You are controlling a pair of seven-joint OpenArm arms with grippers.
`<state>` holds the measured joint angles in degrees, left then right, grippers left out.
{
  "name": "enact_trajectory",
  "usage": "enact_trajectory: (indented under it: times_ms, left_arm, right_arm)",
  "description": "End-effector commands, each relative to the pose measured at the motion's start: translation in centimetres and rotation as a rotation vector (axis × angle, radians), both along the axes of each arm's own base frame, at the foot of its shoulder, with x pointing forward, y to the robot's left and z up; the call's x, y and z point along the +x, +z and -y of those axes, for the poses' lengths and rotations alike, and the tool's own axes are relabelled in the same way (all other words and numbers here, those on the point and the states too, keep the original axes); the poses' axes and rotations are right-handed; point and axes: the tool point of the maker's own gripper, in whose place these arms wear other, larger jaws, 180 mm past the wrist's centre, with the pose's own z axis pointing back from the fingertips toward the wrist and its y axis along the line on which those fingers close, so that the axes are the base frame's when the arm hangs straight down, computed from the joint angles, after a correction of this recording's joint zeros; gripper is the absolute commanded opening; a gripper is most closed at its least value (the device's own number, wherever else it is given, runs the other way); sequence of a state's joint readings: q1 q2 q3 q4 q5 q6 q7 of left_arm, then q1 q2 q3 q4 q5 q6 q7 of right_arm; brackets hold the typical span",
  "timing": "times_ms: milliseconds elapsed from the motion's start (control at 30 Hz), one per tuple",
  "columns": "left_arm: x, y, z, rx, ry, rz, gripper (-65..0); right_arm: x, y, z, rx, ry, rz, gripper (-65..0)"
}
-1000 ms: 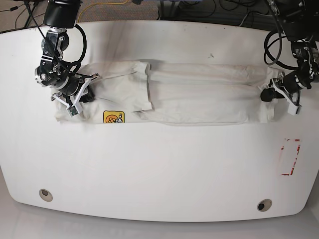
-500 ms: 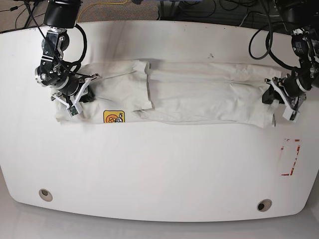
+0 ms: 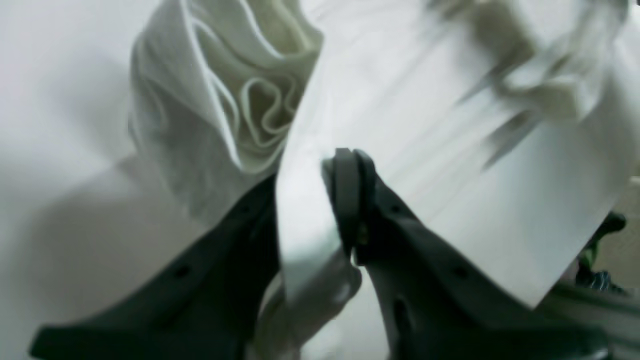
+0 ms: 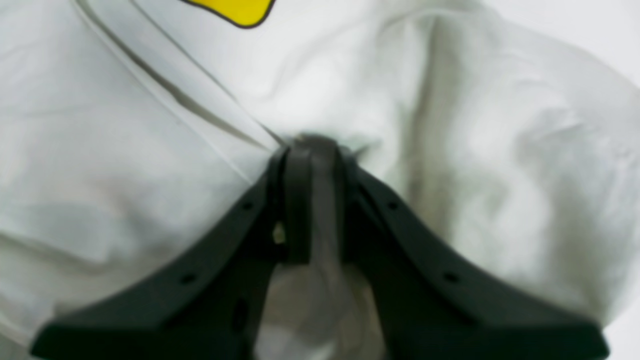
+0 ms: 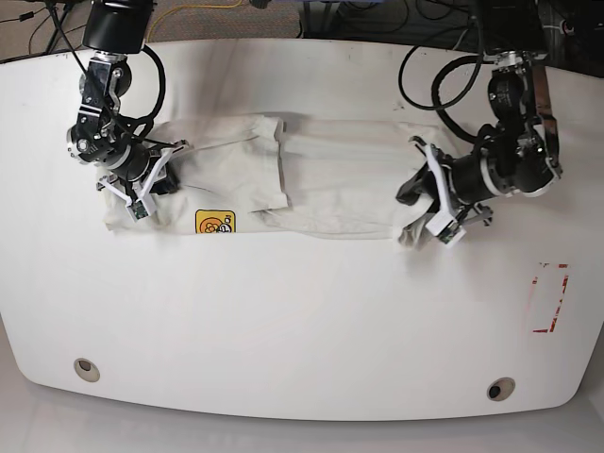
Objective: Layout the t-shirt on the table in an organized manner, then fold the t-shirt properly
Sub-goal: 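Drag the left gripper's held end toward the right gripper, folding it inward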
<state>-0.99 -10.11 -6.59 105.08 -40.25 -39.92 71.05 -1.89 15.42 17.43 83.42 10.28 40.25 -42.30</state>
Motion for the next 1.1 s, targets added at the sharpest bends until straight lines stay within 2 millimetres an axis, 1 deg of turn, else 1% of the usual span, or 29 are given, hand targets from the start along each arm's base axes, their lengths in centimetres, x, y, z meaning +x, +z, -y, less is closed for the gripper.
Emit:
enact_trajectory:
  times_ms: [0,100,167,267,433,533,667,800,867,933,1067]
  left_arm:
    - [0.9,1.6,1.8,-0.047,-0.024,0.054,-57.6]
    - [0.8,1.3,3.4,-0.048,-0.044,0.050,-57.5]
    - [0.9,1.5,4.8,-0.050,-0.063,0.057,-57.5]
    - [1.2,1.5,6.0,-0.043,-0.075,0.060,-57.5]
    - [1.3,0.3,6.8,-0.044,-0.068,0.021,-57.5]
    - [1.3,-0.1,7.2,-0.054,-0.069,0.005,-57.5]
    - [2.0,0.6,7.8,-0.073,-0.071,0.019,-57.5]
    - [2.2,0.8,8.0,-0.077,-0.073,0.025,-56.8]
    - [2.1,0.9,8.3,-0.077,-0.081,0.025,-53.7]
    - [1.9,0.9,9.1,-0.081,-0.100,0.026,-50.6]
    - [1.4,1.4,11.2,-0.114,-0.138,0.027,-43.2]
  right_arm:
    - [0.3,0.2,0.2,-0.019,-0.003,0.000,-57.5]
    - [0.4,0.2,-0.1,-0.013,-0.003,0.002,-57.5]
    - [0.4,0.2,-0.1,-0.012,-0.002,0.003,-57.5]
    - [0.4,0.2,-0.1,-0.012,-0.002,0.003,-57.5]
    - [0.4,0.2,-0.2,-0.009,-0.003,0.004,-57.5]
    - [0.4,0.2,-0.2,-0.009,-0.003,0.004,-57.5]
    - [0.3,0.2,-0.2,-0.009,-0.003,0.002,-57.5]
    - [0.3,0.2,-0.2,-0.009,-0.003,0.002,-57.5]
    - [0.3,0.2,-0.2,-0.009,-0.003,0.002,-57.5]
    - [0.3,0.2,-0.2,-0.009,-0.002,0.004,-57.5]
    - [0.4,0.3,-0.2,-0.010,-0.002,0.005,-57.5]
